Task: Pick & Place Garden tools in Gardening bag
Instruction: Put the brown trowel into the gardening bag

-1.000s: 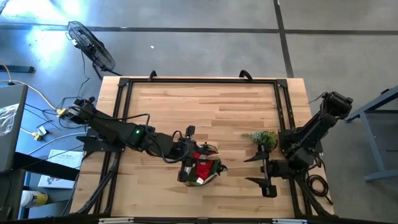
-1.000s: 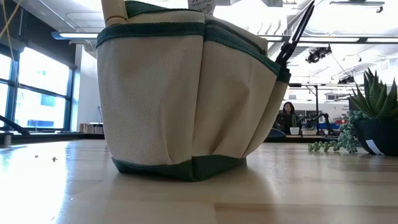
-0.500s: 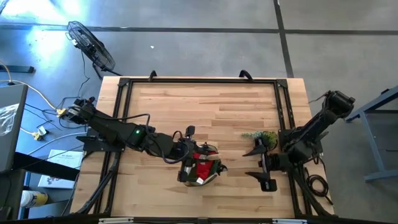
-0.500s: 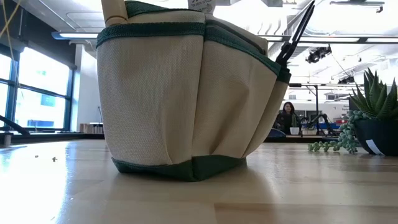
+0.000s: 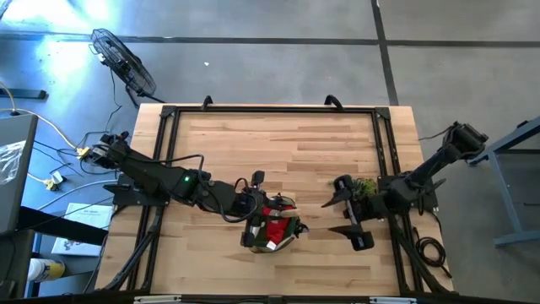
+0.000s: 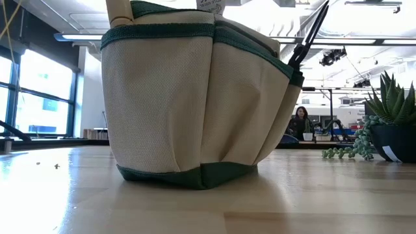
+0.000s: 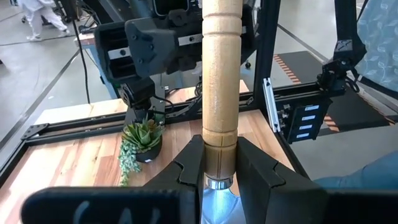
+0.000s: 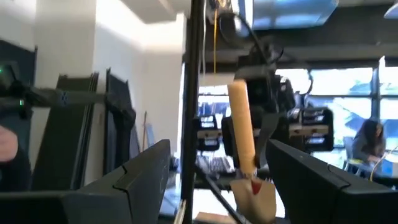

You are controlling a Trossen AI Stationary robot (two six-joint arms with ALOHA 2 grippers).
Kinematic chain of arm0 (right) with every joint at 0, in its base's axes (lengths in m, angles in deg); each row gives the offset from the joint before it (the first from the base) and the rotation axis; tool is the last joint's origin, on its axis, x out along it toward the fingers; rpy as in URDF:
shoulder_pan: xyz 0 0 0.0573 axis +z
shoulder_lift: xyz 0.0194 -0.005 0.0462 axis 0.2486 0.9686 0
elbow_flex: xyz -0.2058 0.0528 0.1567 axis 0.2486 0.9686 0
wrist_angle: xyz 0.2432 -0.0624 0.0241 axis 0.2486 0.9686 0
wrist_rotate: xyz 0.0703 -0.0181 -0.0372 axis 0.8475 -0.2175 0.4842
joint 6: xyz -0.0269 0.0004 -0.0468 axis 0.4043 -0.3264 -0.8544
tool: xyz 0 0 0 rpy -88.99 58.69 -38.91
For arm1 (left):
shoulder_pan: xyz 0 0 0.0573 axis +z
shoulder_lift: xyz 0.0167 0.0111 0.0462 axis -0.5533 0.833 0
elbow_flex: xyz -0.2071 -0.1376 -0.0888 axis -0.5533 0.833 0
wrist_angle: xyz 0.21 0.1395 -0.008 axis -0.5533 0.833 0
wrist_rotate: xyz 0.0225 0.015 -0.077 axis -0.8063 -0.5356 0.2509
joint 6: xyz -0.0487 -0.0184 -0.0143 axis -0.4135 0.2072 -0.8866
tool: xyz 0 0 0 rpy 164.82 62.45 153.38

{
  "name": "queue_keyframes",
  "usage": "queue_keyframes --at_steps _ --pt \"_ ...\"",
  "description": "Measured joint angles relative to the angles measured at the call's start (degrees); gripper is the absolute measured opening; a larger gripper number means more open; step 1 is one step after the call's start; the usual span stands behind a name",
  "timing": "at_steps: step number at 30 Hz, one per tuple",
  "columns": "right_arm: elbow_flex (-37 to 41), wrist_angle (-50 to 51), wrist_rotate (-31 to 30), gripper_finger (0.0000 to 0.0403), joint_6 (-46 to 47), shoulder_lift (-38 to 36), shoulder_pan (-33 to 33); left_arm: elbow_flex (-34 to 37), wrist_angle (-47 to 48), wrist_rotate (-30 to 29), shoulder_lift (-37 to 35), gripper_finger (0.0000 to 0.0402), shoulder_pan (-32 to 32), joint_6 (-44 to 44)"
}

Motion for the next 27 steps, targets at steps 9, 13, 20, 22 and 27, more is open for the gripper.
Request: queue_keyframes --at_steps 9,13,20,22,27 --pt "-11.39 20.86 4.15 0.0256 2.31 -0.06 -3.56 -0.02 0.05 0.00 0.00 0.0054 0.00 -0.02" --pt "-13.12 21.19 3.91 0.0256 2.13 -0.06 -3.58 -0.02 0.07 0.00 0.00 0.0054 0.00 -0.02" --pt "-13.69 22.10 2.13 0.0256 2.16 0.14 -3.60 -0.02 0.09 0.00 0.00 0.0054 0.00 -0.02" --pt "-13.72 22.15 1.55 0.0256 1.72 0.17 -3.84 -0.02 0.07 0.00 0.00 0.0054 0.00 -0.02" --pt "-13.72 22.01 1.20 0.0256 3.17 0.53 -5.82 -0.02 0.07 -0.08 0.00 0.0054 0.00 -0.02"
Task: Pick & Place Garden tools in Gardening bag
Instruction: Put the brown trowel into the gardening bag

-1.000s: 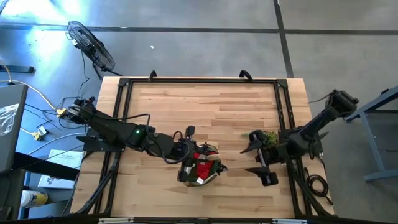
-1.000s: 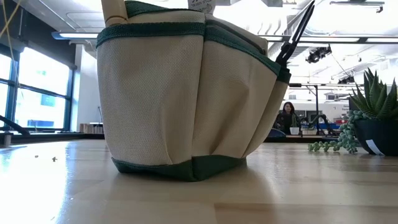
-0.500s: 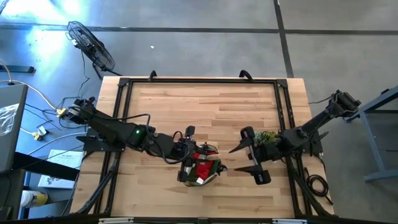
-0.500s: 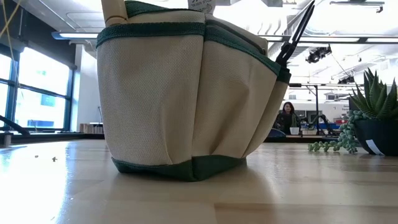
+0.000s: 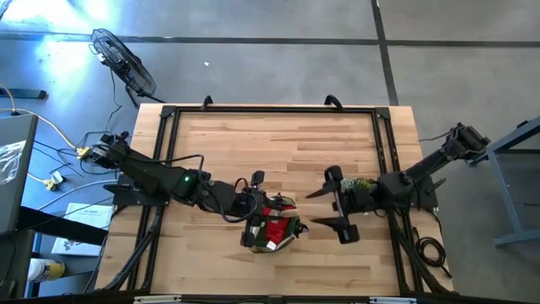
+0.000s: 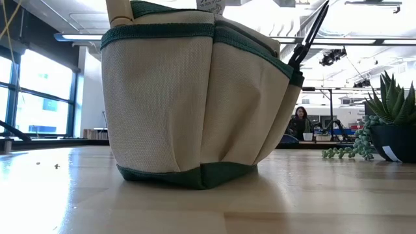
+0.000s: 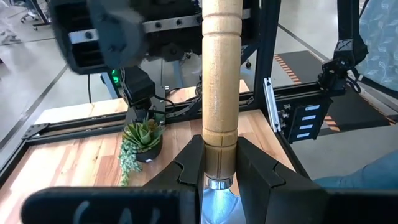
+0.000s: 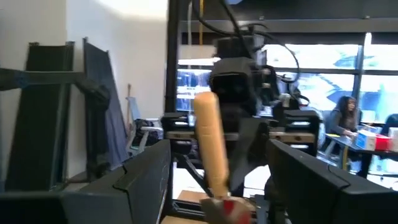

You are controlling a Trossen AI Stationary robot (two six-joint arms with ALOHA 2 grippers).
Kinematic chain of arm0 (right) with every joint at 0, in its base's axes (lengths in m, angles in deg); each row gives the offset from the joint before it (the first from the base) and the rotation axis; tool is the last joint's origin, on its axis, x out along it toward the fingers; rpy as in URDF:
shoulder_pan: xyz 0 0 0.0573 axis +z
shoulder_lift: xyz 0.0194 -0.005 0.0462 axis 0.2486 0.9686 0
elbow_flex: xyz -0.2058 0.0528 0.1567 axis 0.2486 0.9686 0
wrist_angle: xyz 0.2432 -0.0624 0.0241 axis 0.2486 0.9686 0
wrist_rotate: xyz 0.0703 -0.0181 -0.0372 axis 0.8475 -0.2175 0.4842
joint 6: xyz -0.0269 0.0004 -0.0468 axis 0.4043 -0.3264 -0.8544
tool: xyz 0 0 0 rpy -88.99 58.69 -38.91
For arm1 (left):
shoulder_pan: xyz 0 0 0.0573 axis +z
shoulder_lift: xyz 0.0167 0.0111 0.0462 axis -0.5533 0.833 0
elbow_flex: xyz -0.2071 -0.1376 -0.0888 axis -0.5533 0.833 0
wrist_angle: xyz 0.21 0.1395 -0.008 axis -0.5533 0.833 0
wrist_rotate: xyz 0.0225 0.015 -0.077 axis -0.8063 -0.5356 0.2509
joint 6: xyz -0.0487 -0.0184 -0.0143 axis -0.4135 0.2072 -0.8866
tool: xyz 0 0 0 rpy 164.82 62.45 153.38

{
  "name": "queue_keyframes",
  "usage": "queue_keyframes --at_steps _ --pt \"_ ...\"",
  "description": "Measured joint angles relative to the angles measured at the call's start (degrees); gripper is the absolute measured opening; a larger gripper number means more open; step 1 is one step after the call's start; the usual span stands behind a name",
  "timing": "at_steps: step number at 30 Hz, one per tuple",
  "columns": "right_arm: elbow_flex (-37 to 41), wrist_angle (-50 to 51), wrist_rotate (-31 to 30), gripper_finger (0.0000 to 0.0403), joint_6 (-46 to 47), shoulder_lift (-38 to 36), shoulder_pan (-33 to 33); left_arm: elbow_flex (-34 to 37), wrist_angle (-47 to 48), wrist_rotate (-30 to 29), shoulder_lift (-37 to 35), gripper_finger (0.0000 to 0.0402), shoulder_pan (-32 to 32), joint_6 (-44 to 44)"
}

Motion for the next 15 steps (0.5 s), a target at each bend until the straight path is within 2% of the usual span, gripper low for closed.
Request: queue_keyframes --at_steps 5,8,15 --pt "-1.10 -0.05 0.23 0.0256 0.69 1.43 -1.79 0.00 -0.04 -0.14 0.00 0.0054 0.02 0.73" --pt "-3.76 1.65 2.86 0.0256 -0.30 3.51 -1.87 -0.02 -0.26 -0.14 0.00 0.0054 0.02 0.94" --pt "-8.85 6.01 -0.39 0.0256 -2.13 8.45 -2.23 -0.02 0.32 0.53 0.00 0.0054 1.01 0.99"
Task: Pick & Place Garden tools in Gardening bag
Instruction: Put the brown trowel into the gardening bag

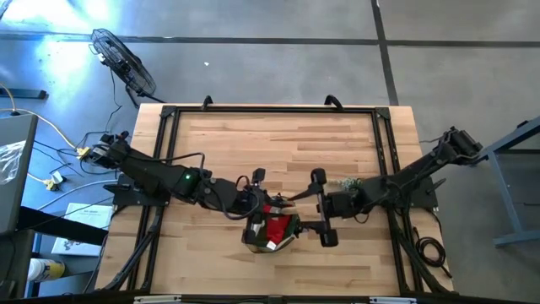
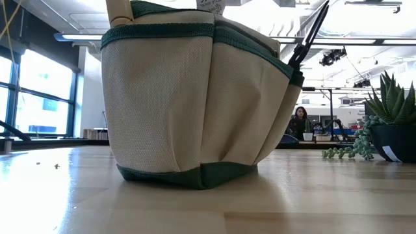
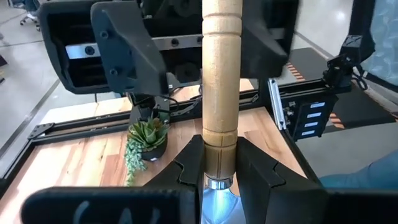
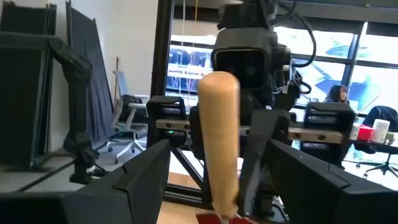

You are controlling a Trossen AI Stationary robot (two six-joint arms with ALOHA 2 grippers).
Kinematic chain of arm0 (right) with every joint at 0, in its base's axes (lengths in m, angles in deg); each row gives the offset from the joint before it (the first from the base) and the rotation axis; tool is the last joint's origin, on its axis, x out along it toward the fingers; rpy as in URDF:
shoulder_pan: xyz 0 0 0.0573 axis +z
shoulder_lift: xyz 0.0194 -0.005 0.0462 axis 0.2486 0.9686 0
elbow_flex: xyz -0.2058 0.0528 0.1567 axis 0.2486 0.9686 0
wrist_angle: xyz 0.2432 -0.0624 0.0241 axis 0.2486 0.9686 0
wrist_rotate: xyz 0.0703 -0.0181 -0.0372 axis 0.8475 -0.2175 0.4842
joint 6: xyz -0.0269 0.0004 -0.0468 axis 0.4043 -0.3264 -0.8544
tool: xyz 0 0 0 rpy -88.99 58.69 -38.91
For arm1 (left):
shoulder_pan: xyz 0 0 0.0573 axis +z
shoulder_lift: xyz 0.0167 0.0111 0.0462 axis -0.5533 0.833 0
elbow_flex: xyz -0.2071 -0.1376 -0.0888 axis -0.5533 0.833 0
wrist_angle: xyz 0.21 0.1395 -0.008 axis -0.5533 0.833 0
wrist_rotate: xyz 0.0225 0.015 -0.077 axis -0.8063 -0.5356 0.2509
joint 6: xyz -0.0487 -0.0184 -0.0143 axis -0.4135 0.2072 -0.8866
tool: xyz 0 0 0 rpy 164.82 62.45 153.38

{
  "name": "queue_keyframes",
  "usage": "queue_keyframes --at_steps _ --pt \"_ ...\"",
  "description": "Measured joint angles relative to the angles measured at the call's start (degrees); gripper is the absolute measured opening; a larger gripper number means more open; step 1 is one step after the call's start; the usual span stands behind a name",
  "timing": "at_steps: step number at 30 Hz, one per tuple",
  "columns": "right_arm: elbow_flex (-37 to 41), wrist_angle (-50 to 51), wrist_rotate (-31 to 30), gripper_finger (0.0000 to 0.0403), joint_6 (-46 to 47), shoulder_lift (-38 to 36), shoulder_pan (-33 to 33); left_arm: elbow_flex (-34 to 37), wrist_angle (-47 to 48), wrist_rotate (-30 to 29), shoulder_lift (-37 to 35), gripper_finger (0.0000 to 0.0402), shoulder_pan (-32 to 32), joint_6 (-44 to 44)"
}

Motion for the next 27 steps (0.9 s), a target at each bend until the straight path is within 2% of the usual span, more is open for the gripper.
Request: queue_keyframes --at_steps 12,21,24,27 --pt "-2.18 0.65 -0.20 0.0256 -0.87 2.17 0.01 0.00 0.47 3.42 1.99 0.0054 2.03 -0.07" --pt "-2.18 3.03 -0.20 0.0255 0.65 2.19 0.03 0.00 0.01 3.06 2.40 0.0054 1.99 0.10" --pt "-2.18 3.17 -0.21 0.0242 0.69 2.19 0.03 0.00 0.11 3.06 2.43 0.0054 1.99 0.10" --pt "-2.18 3.81 -0.24 0.0213 0.75 2.19 0.01 0.00 0.06 3.07 2.43 0.0054 1.99 0.10"
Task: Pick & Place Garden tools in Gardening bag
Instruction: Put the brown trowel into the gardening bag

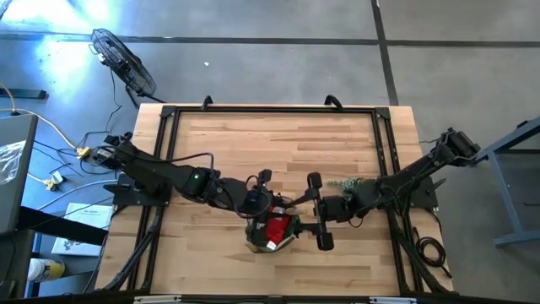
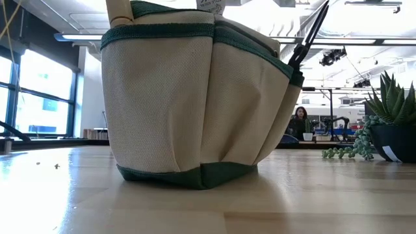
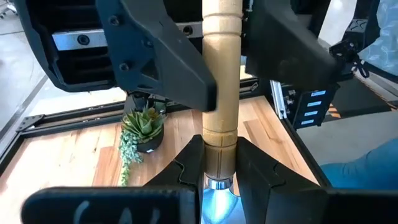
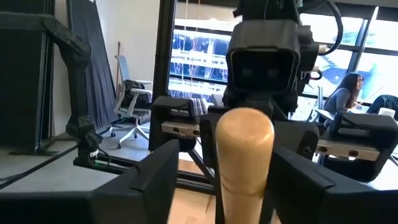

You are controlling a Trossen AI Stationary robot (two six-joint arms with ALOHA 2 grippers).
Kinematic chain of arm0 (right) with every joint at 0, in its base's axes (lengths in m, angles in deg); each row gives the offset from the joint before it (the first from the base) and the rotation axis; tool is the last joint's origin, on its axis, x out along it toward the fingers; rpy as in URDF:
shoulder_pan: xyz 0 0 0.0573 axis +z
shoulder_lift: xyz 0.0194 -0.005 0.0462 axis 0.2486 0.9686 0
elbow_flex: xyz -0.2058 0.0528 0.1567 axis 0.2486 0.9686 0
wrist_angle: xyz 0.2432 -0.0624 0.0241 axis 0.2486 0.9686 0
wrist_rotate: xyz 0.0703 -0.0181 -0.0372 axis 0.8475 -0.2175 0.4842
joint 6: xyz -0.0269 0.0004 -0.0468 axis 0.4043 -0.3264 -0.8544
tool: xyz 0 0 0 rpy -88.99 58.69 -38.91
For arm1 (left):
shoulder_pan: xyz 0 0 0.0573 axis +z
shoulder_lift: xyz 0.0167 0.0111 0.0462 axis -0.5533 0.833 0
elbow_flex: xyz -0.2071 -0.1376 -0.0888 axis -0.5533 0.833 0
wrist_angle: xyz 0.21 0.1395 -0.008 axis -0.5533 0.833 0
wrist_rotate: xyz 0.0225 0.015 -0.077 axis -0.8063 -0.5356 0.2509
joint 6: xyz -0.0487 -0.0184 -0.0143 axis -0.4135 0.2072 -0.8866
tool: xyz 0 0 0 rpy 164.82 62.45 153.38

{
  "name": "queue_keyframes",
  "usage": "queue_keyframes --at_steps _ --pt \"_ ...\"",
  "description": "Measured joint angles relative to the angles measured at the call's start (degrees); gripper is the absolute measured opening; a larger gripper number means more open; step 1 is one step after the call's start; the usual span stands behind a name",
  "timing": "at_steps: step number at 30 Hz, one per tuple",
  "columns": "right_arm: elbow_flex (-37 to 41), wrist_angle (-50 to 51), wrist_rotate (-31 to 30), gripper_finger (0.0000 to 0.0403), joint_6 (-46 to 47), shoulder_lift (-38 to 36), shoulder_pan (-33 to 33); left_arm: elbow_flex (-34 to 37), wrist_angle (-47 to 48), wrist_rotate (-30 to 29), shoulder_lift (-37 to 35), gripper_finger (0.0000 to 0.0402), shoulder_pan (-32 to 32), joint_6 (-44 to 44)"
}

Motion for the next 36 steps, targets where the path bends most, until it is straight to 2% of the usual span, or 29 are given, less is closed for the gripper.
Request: queue_keyframes --at_steps 10,22,24,31,36 --pt "0.00 1.67 -1.86 0.0052 -2.00 -0.02 -0.07 0.00 0.08 0.08 0.00 0.0054 0.00 -0.62" --pt "0.02 2.75 -1.63 0.0054 -2.47 -0.07 -0.04 0.00 0.93 0.43 0.04 0.0054 0.00 -1.24" --pt "0.02 2.70 -1.50 0.0054 -2.42 -0.07 -0.04 0.00 0.88 0.58 0.04 0.0076 0.00 -1.53" --pt "0.15 3.75 -1.42 0.0054 -2.32 -0.02 0.04 0.00 0.93 0.58 -0.05 0.0217 0.00 -1.72" --pt "0.15 4.34 -2.97 0.0054 -2.38 -0.02 0.04 0.00 0.93 0.34 -0.04 0.0266 0.00 -1.70"
